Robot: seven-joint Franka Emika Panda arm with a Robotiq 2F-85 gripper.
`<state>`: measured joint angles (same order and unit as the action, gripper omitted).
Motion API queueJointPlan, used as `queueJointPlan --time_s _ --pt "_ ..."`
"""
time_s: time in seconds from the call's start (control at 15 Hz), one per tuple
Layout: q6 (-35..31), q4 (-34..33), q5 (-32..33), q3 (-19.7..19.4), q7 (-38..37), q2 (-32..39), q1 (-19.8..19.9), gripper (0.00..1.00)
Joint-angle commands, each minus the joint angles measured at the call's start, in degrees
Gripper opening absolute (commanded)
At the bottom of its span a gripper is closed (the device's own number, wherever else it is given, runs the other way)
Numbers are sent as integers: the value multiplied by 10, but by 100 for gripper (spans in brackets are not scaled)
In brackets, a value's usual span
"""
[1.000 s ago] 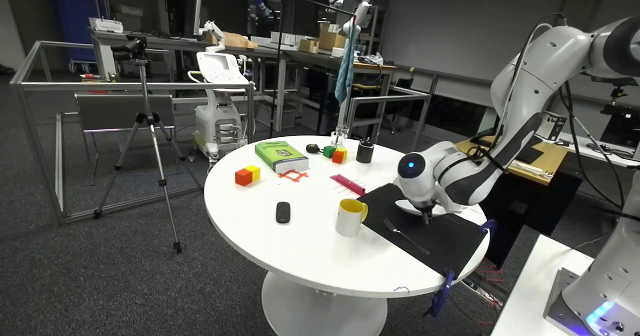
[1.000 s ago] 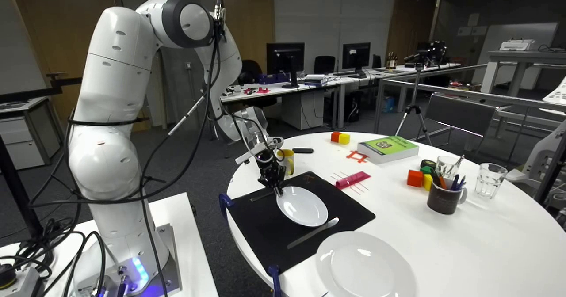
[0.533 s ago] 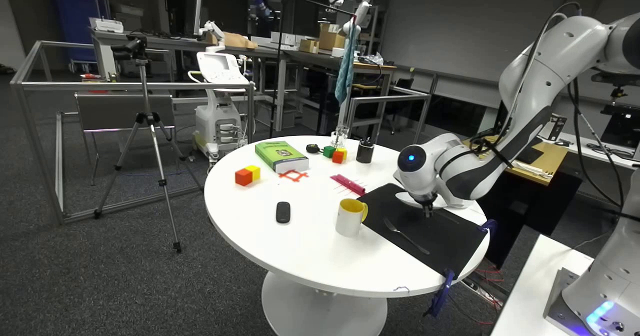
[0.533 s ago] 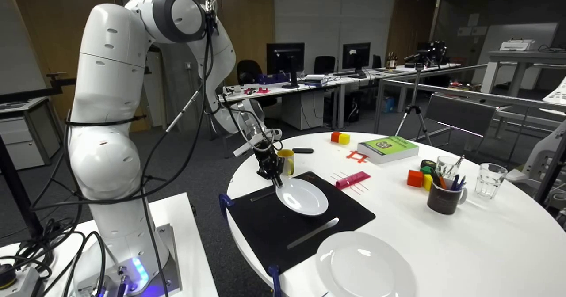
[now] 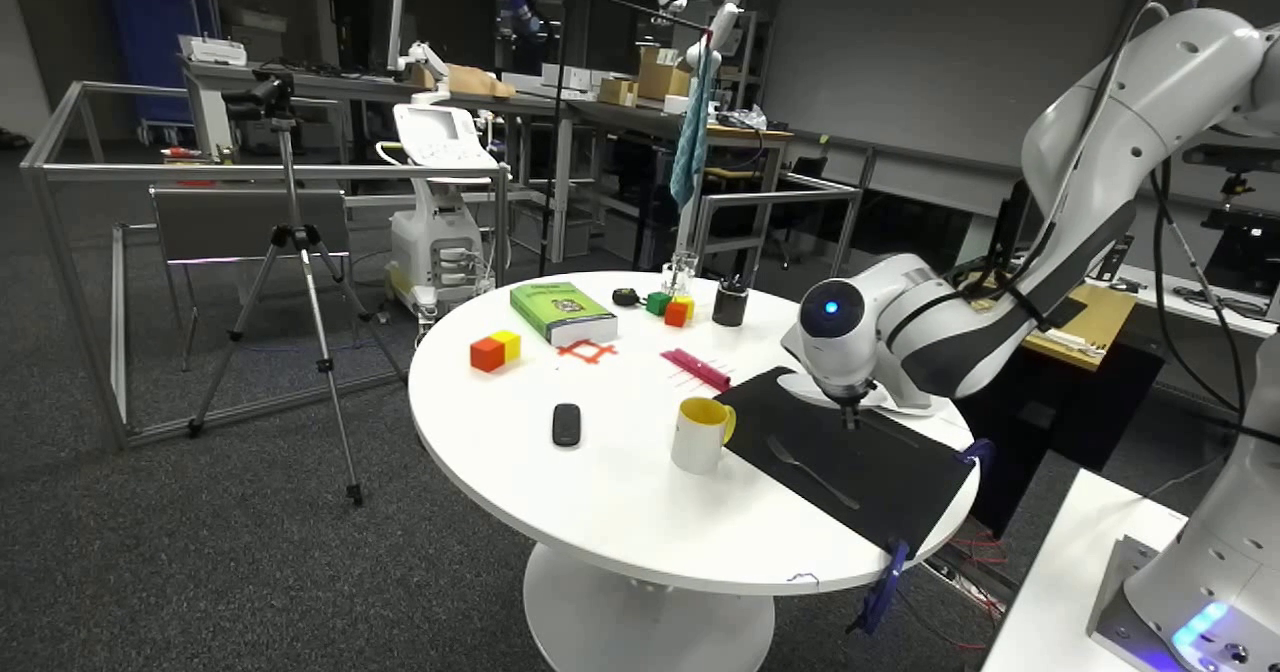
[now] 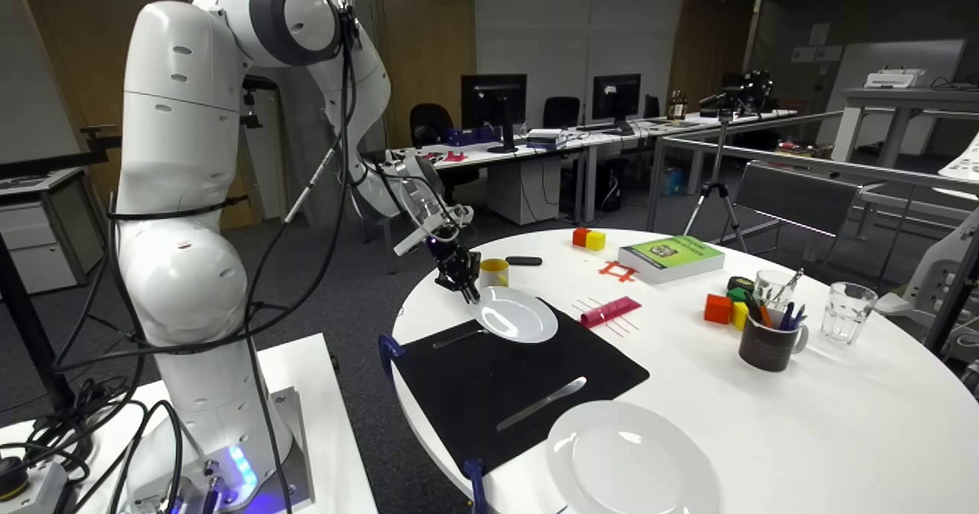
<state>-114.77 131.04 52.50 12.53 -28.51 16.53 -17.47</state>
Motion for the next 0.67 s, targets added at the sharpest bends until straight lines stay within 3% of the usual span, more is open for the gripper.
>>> queueJointPlan --time_s 0.0,0.6 --pt "26 4 -21 19 -1 -44 -18 1" --pt "48 -2 -26 59 6 -70 -57 1"
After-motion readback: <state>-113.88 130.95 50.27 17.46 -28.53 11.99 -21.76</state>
